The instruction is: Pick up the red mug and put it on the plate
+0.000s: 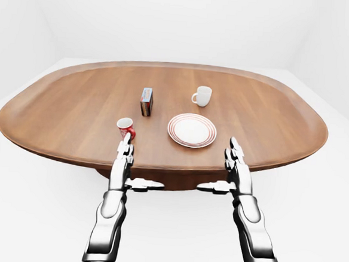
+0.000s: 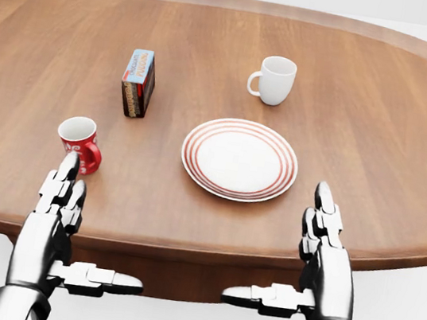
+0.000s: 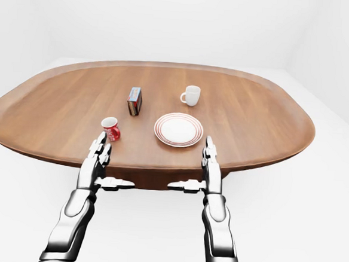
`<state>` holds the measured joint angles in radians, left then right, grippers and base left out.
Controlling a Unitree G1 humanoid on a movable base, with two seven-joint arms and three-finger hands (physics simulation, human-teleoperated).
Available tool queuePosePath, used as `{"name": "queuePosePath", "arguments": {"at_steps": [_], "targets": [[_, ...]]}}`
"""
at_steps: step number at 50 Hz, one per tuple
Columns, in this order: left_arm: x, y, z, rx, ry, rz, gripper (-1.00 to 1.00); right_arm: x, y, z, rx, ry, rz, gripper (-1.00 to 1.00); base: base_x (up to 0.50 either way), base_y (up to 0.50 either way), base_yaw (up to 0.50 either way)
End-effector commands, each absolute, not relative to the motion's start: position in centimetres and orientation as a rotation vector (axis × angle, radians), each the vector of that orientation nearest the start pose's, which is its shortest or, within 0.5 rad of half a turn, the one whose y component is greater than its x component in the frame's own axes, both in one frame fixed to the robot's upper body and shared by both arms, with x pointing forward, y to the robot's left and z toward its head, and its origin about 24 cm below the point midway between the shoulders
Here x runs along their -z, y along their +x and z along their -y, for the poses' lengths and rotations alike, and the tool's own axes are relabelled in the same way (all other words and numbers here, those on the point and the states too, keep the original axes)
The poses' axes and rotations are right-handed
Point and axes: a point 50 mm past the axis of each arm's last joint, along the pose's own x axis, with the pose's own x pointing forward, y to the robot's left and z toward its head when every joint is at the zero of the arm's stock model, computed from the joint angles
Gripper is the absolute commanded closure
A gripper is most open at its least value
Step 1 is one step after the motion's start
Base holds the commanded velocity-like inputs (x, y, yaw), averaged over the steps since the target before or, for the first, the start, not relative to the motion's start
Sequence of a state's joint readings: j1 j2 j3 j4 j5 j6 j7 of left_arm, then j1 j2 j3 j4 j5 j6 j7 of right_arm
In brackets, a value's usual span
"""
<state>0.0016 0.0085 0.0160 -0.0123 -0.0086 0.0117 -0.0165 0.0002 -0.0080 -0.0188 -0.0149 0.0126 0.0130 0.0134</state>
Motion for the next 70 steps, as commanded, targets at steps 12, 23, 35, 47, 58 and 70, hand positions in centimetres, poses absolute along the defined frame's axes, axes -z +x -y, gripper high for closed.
{"name": "queuePosePath", "arguments": {"at_steps": [12, 23, 35, 47, 58, 70], "targets": [[-4.8, 25.3, -16.4, -0.006, -0.005, 0.002, -1.00, -5.2, 25.4, 16.5, 0.023, 0.011, 0.015, -1.00, 0.00, 0.00, 0.00], [-8.9, 25.2, -19.6, -0.121, -0.040, 0.151, -1.00, -10.8, 24.8, 21.4, 0.228, 0.085, 0.236, -1.00, 0.00, 0.00, 0.00], [-11.9, 22.9, -26.2, -0.466, -0.157, 0.299, -1.00, -17.1, 21.5, 27.1, 0.444, 0.159, 0.526, -1.00, 0.00, 0.00, 0.00], [-14.7, 18.9, -31.3, -0.669, -0.215, 0.446, -1.00, -19.8, 19.0, 30.1, 0.523, 0.163, 0.654, -1.00, 0.00, 0.00, 0.00], [-13.5, 17.0, -33.5, -0.857, -0.275, 0.408, -1.00, -20.3, 18.7, 30.8, 0.513, 0.179, 0.673, -1.00, 0.00, 0.00, 0.00], [-13.5, 16.9, -33.4, -0.875, -0.272, 0.409, -1.00, -20.6, 18.8, 30.8, 0.499, 0.173, 0.680, -1.00, 0.00, 0.00, 0.00]]}}
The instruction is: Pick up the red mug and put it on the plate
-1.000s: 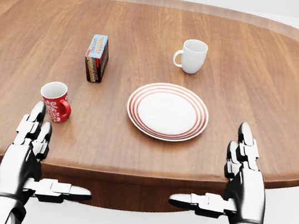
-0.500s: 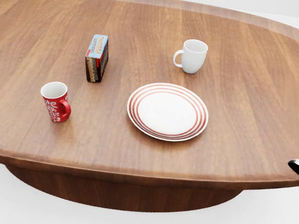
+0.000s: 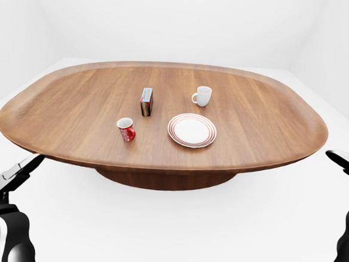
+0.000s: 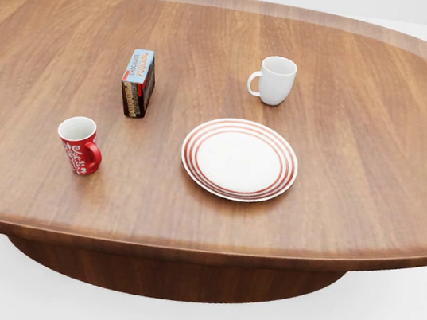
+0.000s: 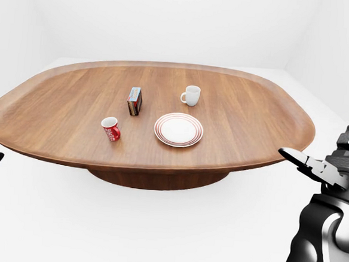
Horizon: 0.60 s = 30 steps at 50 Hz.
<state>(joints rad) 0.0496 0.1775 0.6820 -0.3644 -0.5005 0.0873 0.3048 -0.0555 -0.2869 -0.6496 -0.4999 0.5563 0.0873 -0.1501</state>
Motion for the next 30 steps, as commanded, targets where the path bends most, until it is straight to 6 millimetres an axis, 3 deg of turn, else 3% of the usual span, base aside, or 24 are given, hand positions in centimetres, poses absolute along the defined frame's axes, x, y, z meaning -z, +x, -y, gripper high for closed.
{"name": "queuePosePath", "arguments": {"at_steps": [1, 6, 30], "targets": [[-13.59, 16.85, -33.44, -0.875, -0.272, 0.412, -1.00, -20.68, 18.80, 30.76, 0.499, 0.170, 0.684, -1.00, 0.00, 0.00, 0.00], [-14.15, 16.65, -33.08, -0.867, -0.256, 0.436, -1.00, -20.74, 18.93, 30.60, 0.483, 0.158, 0.684, -1.00, 0.00, 0.00, 0.00], [-14.20, 16.93, -32.81, -0.830, -0.249, 0.439, -1.00, -20.61, 19.00, 30.51, 0.478, 0.151, 0.680, -1.00, 0.23, 0.00, 0.00]]}}
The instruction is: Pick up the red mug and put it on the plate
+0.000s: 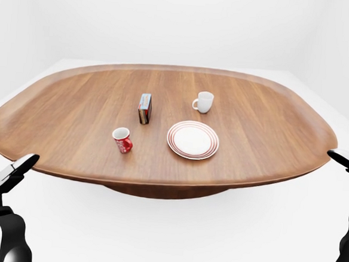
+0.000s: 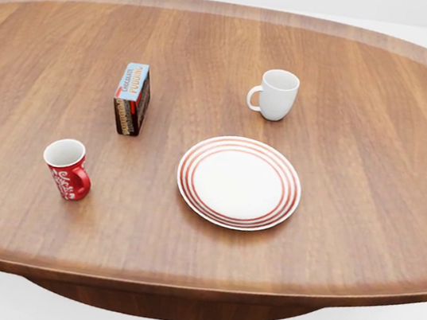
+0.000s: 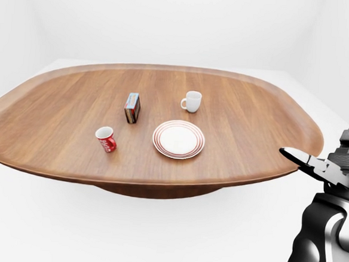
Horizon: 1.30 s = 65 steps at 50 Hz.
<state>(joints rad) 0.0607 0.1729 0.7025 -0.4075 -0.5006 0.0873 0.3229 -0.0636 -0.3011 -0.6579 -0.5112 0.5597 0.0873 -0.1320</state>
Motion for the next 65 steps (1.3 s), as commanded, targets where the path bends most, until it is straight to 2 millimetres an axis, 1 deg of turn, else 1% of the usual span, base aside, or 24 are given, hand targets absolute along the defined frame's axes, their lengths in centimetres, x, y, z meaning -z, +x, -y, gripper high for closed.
{"name": "queuePosePath", "arguments": {"at_steps": [1, 3, 13, 24, 38, 65], "targets": [[-14.23, 17.14, -32.62, -0.808, -0.237, 0.436, -1.00, -20.66, 18.97, 30.51, 0.478, 0.152, 0.682, -1.00, 0.23, 0.00, 0.00], [-14.41, 17.15, -32.35, -0.806, -0.227, 0.443, -1.00, -20.58, 19.04, 30.50, 0.477, 0.148, 0.677, -1.00, 0.23, 0.00, 0.00], [-13.96, 17.56, -32.32, -0.795, -0.220, 0.426, -1.00, -20.76, 18.94, 30.47, 0.475, 0.144, 0.685, -1.00, 0.23, 0.00, 0.00], [-13.90, 17.81, -32.24, -0.782, -0.217, 0.420, -1.00, -20.64, 19.04, 30.52, 0.475, 0.143, 0.679, -1.00, 0.23, 0.00, 0.00], [-14.32, 17.63, -32.12, -0.784, -0.209, 0.433, -1.00, -20.73, 19.10, 30.46, 0.473, 0.141, 0.682, -1.00, 0.23, 0.00, 0.00], [-14.02, 17.73, -32.20, -0.785, -0.206, 0.424, -1.00, -20.71, 19.03, 30.40, 0.471, 0.139, 0.683, -1.00, 0.23, 0.00, 0.00]]}}
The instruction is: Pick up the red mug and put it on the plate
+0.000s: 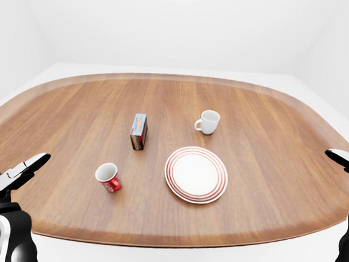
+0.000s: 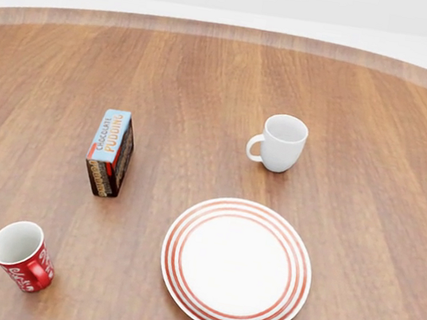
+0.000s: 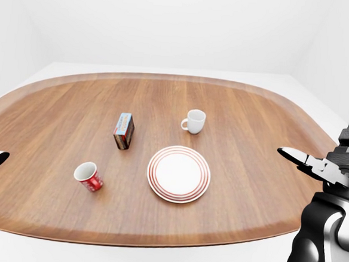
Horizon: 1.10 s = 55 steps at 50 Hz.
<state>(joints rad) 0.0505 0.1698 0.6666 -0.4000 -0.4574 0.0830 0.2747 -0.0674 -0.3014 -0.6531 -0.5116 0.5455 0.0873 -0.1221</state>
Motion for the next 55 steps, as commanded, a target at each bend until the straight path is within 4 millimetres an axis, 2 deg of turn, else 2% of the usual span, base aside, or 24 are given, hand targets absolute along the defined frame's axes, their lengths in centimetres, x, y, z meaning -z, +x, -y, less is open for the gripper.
{"name": "queuePosePath", "arguments": {"at_steps": [1, 31, 55], "targets": [[-14.02, 17.74, -32.19, -0.784, -0.206, 0.424, -1.00, -20.71, 19.04, 30.41, 0.471, 0.139, 0.682, -1.00, 0.23, 0.00, 0.00], [-14.10, 17.67, -32.16, -0.785, -0.206, 0.424, -1.00, -20.68, 18.98, 30.47, 0.475, 0.144, 0.682, -1.00, 0.22, 0.00, 0.00], [-14.15, 17.65, -32.12, -0.785, -0.204, 0.425, -1.00, -20.48, 19.00, 30.21, 0.461, 0.121, 0.673, -1.00, 0.00, 0.50, 0.00]]}}
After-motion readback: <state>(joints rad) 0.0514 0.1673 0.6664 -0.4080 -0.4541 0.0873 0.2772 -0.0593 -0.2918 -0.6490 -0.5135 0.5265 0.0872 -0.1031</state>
